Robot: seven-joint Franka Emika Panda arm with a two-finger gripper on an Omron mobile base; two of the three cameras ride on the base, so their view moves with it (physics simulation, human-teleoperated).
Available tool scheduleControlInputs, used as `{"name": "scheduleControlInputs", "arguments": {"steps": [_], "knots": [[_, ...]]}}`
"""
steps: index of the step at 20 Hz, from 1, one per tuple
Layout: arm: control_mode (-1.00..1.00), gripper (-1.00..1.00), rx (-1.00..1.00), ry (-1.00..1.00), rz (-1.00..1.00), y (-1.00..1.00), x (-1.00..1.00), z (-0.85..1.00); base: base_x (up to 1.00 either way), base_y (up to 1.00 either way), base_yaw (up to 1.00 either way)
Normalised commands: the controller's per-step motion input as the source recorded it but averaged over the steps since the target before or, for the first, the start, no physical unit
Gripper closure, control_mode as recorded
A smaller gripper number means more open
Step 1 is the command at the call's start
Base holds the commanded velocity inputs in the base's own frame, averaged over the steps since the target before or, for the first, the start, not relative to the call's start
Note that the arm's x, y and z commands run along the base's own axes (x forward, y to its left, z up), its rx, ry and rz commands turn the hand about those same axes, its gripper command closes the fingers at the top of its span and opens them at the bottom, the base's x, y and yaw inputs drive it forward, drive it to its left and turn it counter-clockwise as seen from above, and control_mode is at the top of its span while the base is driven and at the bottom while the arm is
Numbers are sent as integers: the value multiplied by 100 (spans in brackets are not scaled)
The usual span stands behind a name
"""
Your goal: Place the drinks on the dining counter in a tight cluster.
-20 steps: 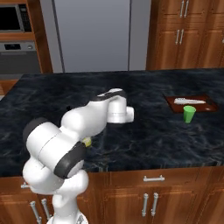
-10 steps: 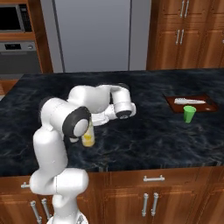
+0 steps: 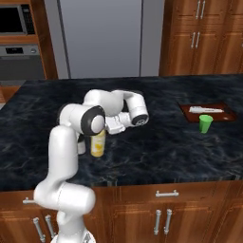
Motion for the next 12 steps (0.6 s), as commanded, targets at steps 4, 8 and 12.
{"name": "scheduleControlInputs", "arguments": {"steps": [4,8,12], "knots": [[-100,100,7,0,3,0,29,-18,0,0,0],[-100,100,2,-1,0,3,14,-13,0,0,0],[-100,100,0,-11,0,10,-2,-18,0,0,0]]}}
